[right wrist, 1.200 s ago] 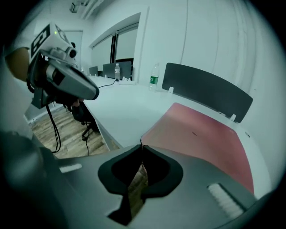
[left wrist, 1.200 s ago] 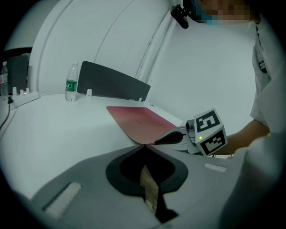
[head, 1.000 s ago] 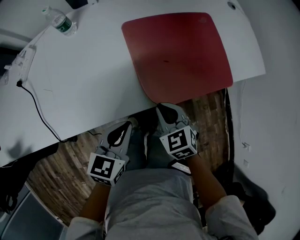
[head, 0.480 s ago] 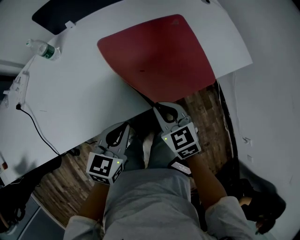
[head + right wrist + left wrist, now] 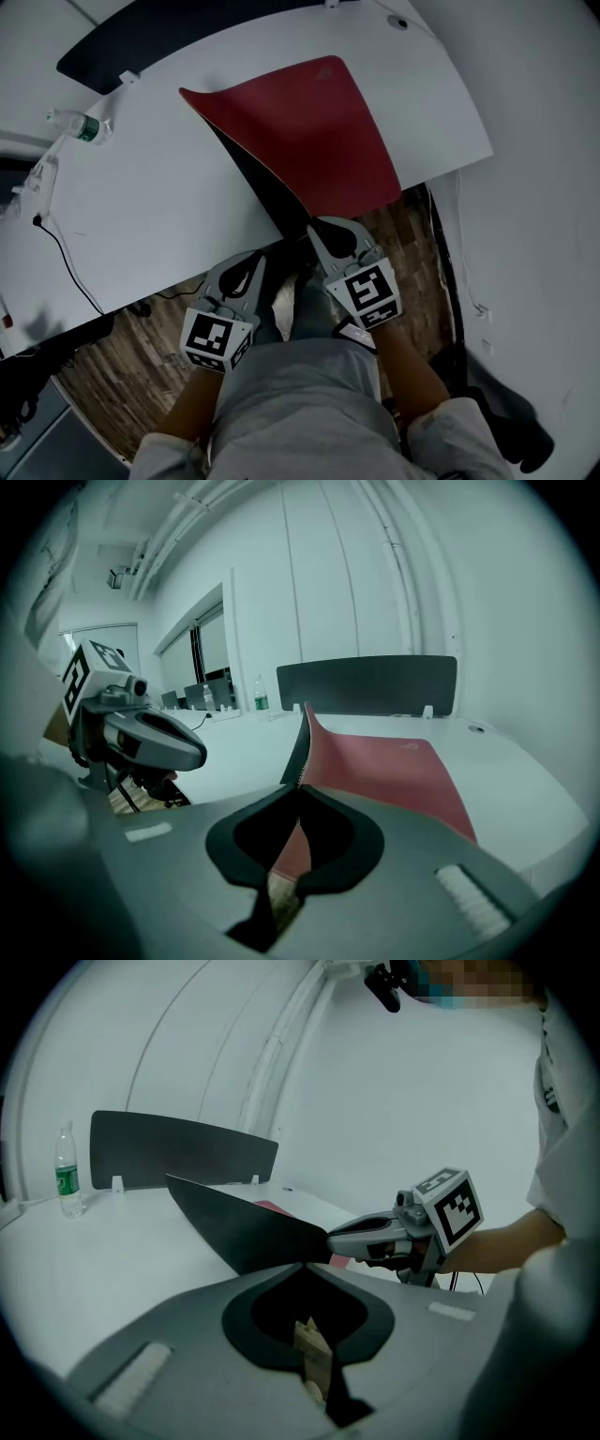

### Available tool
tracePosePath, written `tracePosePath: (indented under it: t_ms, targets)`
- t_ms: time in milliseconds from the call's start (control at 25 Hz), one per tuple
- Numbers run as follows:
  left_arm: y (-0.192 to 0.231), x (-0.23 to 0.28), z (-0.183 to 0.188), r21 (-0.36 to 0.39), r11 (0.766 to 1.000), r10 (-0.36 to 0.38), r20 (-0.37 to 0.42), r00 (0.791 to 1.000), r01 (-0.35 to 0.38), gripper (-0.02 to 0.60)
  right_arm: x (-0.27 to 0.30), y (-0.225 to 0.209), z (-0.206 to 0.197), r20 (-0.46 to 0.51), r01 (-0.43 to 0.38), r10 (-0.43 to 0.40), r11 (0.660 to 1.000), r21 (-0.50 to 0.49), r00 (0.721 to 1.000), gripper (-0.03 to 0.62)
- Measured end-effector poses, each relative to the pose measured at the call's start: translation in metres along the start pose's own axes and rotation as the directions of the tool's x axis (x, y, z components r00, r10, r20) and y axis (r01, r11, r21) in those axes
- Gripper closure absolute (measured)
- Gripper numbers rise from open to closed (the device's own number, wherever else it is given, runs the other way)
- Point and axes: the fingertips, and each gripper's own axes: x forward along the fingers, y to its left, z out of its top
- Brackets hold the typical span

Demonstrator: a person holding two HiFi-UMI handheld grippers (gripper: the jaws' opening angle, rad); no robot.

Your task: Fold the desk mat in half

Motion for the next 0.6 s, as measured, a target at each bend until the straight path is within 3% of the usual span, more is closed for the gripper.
tracePosePath:
  t_ms: [600]
  targets:
    - [-0.048, 0.064, 0.023, 0.022, 1.000, 0.002, -0.017, 1.000, -0.001, 0.563, -0.033, -0.099, -0.044, -0.039, 0.060, -0.057, 0.994, 0.092, 0.998, 0.572]
